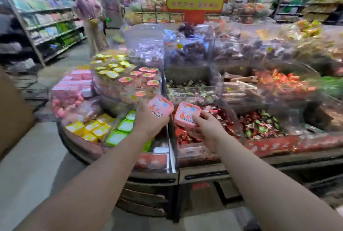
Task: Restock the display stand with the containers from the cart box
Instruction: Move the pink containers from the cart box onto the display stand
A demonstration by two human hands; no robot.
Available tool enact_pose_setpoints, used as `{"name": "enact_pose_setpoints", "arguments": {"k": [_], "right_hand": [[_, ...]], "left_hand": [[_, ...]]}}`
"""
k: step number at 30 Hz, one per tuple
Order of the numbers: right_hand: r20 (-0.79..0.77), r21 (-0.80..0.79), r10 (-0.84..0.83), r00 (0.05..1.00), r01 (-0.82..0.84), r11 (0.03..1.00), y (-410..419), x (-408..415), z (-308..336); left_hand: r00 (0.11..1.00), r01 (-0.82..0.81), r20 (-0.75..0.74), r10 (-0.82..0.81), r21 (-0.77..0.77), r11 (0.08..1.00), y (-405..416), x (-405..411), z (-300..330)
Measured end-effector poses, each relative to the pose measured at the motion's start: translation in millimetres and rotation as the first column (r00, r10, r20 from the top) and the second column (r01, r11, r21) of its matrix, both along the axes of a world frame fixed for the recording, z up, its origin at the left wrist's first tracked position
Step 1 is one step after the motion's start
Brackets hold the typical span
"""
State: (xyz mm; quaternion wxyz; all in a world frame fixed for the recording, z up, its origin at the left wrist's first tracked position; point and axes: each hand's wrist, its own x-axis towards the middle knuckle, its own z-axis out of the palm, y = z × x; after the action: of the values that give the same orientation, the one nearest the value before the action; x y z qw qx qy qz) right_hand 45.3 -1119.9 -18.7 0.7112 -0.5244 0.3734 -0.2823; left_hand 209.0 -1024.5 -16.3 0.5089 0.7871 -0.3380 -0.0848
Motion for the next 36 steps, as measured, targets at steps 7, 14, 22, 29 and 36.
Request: {"name": "enact_pose_setpoints", "arguments": {"k": [7,14,22,29,36], "right_hand": [[0.098,0.085,0.217,0.971,-0.226,0.97,138,255,0],[0.045,0.109,0.269,0.962,-0.272,0.956,200,409,6],[0.021,0.21,0.22,0.975,-0.219,0.953,159,536,-30],[-0.052,0.178,0.198,0.979,-0.186,0.966,96,640,-49],[-0.082,0.136,0.101,0.991,-0.09,0.987,39,702,-47]], "left_hand": [[0.971,-0.238,0.033,0.236,0.077,0.968,169,222,8],[0.938,-0.341,-0.017,0.345,0.115,0.933,237,356,9],[0.928,-0.354,-0.075,0.364,0.118,0.928,211,478,-16],[0.935,-0.314,-0.116,0.334,0.164,0.935,148,597,-31],[0.958,-0.236,-0.125,0.259,0.173,0.956,82,680,-44]]}}
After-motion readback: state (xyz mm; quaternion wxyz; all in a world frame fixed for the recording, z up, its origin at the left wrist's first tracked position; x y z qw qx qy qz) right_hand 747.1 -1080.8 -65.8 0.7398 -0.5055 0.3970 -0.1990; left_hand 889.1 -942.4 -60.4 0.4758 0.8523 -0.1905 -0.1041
